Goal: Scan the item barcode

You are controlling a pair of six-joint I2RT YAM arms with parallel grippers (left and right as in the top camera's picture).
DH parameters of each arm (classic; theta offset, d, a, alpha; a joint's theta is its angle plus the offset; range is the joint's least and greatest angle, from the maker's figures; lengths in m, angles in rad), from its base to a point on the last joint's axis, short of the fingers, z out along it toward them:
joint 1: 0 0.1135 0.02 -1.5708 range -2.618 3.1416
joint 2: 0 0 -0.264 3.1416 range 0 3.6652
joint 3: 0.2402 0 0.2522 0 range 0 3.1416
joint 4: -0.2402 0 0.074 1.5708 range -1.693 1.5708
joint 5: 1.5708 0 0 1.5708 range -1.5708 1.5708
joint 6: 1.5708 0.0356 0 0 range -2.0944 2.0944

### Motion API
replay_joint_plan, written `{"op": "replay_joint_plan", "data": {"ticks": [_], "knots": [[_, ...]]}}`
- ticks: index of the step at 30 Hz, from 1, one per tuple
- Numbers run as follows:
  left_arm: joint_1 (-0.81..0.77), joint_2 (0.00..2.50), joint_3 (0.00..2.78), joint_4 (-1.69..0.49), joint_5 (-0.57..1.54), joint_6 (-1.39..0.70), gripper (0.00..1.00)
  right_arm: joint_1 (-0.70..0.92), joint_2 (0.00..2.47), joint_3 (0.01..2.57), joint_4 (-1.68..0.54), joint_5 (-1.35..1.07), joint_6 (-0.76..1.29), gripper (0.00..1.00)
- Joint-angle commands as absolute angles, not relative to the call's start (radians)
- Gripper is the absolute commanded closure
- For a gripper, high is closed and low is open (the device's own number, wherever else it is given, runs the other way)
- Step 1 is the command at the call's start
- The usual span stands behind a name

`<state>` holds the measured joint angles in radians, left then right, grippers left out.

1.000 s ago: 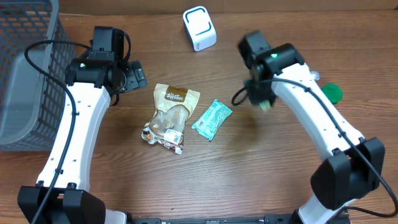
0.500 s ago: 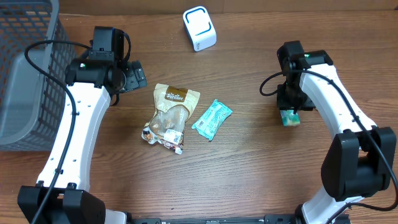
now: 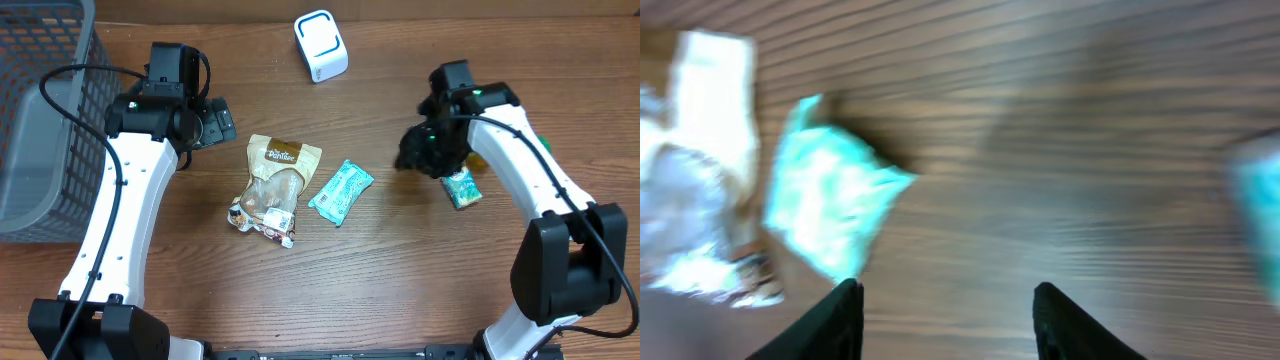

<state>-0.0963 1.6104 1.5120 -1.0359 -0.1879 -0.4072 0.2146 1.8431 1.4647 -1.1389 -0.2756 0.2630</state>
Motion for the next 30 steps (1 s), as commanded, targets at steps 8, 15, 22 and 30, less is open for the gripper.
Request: {"op": "replay_joint_plan", "data": {"ticks": [8, 15, 22, 30], "knots": [[-0.099, 1.609, 1.522, -1.036, -0.191, -0.381, 0.0, 0.355, 1.841, 1.459, -1.074, -0.374, 0.385, 0.38], [-0.099, 1.609, 1.522, -1.036, -0.191, -0.381, 0.0, 0.412, 1.841, 1.459, -1.033, -0.357, 0.397, 0.36], [-0.099, 1.609, 1.522, -1.036, -0.191, -0.381, 0.01, 0.419, 1.841, 1.459, -1.015, -0.357, 0.397, 0.33], [-0.099, 1.609, 1.522, -1.036, -0.191, -0.381, 0.0, 0.419, 1.841, 1.459, -0.992, -0.357, 0.397, 0.33]]}}
